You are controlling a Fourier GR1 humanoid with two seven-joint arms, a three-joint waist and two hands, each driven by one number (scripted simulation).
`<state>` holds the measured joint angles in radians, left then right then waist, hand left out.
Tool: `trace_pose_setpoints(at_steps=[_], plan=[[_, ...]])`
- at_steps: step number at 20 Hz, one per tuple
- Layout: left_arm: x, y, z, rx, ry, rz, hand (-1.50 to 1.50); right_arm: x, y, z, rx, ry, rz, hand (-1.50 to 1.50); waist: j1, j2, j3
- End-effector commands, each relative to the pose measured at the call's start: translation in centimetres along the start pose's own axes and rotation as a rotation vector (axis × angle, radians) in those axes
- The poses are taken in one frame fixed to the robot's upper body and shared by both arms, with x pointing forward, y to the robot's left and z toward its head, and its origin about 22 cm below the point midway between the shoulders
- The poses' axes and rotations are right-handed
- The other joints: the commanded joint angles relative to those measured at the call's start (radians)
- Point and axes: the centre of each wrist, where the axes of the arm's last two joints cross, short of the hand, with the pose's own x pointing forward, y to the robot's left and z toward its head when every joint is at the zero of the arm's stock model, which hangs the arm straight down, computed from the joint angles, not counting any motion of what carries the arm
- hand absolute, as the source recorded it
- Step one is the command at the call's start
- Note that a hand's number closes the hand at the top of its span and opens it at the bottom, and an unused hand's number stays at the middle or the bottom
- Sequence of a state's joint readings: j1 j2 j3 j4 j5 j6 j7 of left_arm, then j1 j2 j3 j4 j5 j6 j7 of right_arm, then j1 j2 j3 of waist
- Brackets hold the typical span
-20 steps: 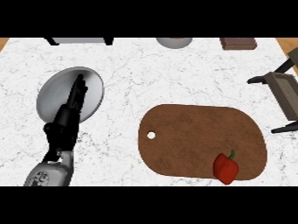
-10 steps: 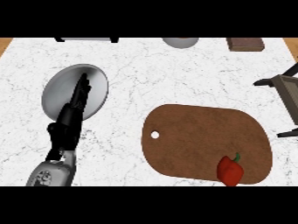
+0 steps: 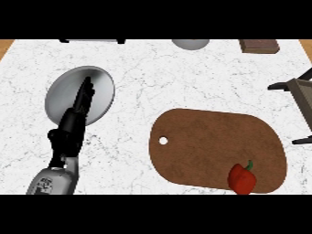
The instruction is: Pick the croissant from the cutting board and place it in the tiered basket
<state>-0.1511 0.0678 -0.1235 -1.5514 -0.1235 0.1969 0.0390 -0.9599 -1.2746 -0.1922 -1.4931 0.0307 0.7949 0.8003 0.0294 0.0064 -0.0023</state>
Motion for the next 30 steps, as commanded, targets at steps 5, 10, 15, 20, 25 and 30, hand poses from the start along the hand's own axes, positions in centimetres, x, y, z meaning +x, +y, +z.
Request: trace_pose_setpoints(at_steps=[5, 10, 15, 20, 25, 30], plan=[[2.3, -0.5, -1.1, 0.010, 0.011, -0.007, 0.00, -1.1, 1.1, -3.8, -0.031, 0.014, 0.071, 1.50, -0.003, -0.001, 0.002], [0.6, -1.3, 0.1, -0.006, 0.004, 0.002, 0.00, -2.7, 4.2, -7.6, 0.045, 0.134, -0.094, 1.50, 0.001, 0.000, 0.001], [-0.2, -1.2, -0.1, 0.018, 0.003, 0.008, 0.00, -4.7, 5.0, -9.1, 0.068, 0.124, -0.273, -1.50, -0.014, -0.003, 0.002], [-1.1, 0.5, 0.6, 0.022, 0.006, -0.003, 0.00, -6.5, 3.4, -9.0, 0.007, 0.120, -0.474, -1.50, -0.015, -0.004, 0.001], [0.5, 1.7, 0.0, 0.021, 0.007, -0.006, 0.00, -10.0, 1.4, -7.8, -0.169, 0.240, -0.629, -1.50, -0.015, -0.005, 0.002], [-0.1, 0.5, -0.3, 0.025, 0.017, -0.014, 0.00, -16.2, -2.3, -4.0, -0.202, 0.358, -0.753, -1.50, -0.039, -0.007, 0.003]])
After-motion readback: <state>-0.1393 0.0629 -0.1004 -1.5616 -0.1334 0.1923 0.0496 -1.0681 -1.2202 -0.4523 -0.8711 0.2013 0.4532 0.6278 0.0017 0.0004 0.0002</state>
